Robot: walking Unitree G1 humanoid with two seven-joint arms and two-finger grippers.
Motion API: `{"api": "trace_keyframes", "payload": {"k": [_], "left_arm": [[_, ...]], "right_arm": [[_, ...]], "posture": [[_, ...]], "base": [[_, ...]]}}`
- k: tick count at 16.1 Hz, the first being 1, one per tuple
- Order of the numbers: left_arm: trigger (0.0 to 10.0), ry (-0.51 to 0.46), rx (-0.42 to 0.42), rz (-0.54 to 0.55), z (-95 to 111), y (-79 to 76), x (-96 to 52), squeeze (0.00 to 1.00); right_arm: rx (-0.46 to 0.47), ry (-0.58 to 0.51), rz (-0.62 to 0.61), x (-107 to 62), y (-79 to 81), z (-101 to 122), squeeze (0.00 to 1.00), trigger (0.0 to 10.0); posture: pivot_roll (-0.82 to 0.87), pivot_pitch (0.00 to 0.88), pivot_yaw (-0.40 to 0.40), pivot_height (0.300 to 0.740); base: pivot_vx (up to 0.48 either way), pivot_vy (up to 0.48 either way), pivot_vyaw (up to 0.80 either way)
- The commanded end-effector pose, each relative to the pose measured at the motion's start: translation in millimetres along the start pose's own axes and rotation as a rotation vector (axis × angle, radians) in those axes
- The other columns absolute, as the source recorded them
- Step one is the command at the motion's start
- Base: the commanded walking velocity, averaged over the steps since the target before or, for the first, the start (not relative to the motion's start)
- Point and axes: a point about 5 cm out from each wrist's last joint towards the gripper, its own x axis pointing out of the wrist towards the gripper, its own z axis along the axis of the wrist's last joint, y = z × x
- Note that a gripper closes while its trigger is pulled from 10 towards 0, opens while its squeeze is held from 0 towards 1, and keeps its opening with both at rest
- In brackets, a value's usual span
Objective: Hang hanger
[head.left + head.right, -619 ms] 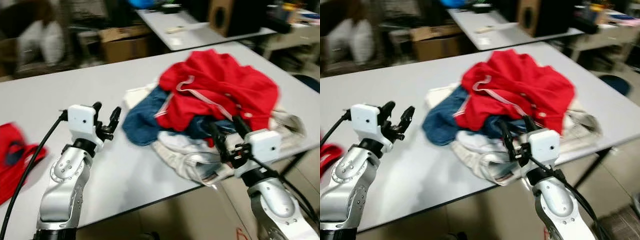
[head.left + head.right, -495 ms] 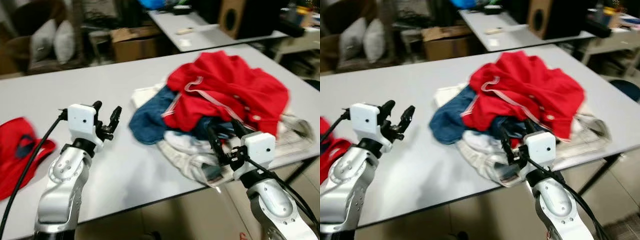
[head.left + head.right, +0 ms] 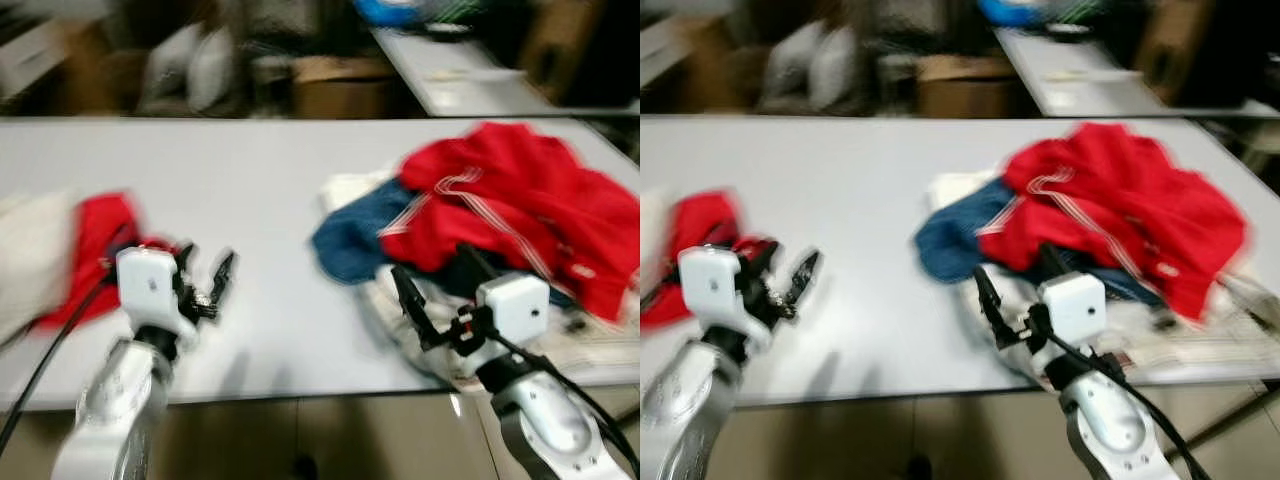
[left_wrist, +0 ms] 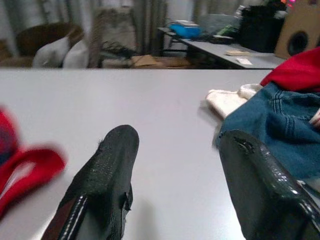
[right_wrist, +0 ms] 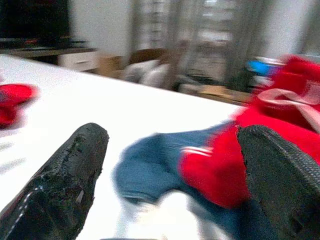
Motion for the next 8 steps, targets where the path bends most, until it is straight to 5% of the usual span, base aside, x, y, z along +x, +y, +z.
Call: {"api": "trace_keyframes", "payload": {"k": [1,4,6,8], "left_arm": [[10.0,0.003,0.033,-0.037,6.5,-3.5,-7.0,0.00],[10.0,-0.001,0.025,-0.017,10.2,-9.1,-2.2,0.00],[10.0,-0.103,0.066,0.024,13.0,-15.0,10.4,0.00],[10.0,-0.063,0.039,0.032,7.8,-11.8,15.2,0.00]], "right_arm": [[0.021,0.018,0.024,1.3,0.4,-1.4,1.00,10.0],[0.057,0.048,-0.009,-0.5,-3.8,-10.2,1.00,10.0],[0.102,0.113,-0.159,-10.3,-23.1,-27.9,1.00,10.0],[0.101,0.137,-0.229,-18.5,-34.8,-34.2,1.00,10.0]], "posture": [[0.12,0.070,-0.031,0.740],[0.12,0.052,-0.012,0.740],[0.11,0.050,0.006,0.740],[0.08,0.055,0.034,0.740]], "base": [[0.000,0.000,0.80],[0.000,0.000,0.80],[0.000,0.000,0.80],[0.000,0.000,0.80]]}}
